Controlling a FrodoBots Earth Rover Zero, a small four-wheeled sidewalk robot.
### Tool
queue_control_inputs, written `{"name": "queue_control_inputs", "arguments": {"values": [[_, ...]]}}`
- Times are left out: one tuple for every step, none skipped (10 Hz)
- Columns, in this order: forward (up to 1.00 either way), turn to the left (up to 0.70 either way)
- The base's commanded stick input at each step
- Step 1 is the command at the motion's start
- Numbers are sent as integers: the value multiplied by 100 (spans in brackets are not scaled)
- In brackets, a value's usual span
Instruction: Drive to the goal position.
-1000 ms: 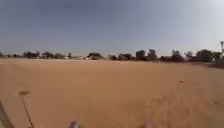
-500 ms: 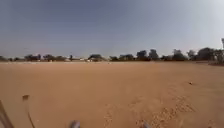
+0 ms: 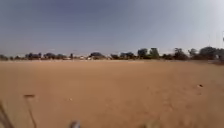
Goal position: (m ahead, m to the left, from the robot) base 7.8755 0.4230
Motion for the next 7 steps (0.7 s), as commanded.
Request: {"name": "queue_control_inputs", "arguments": {"values": [[70, 0], [70, 0], [70, 0], [70, 0], [70, 0], [70, 0], [70, 0]]}}
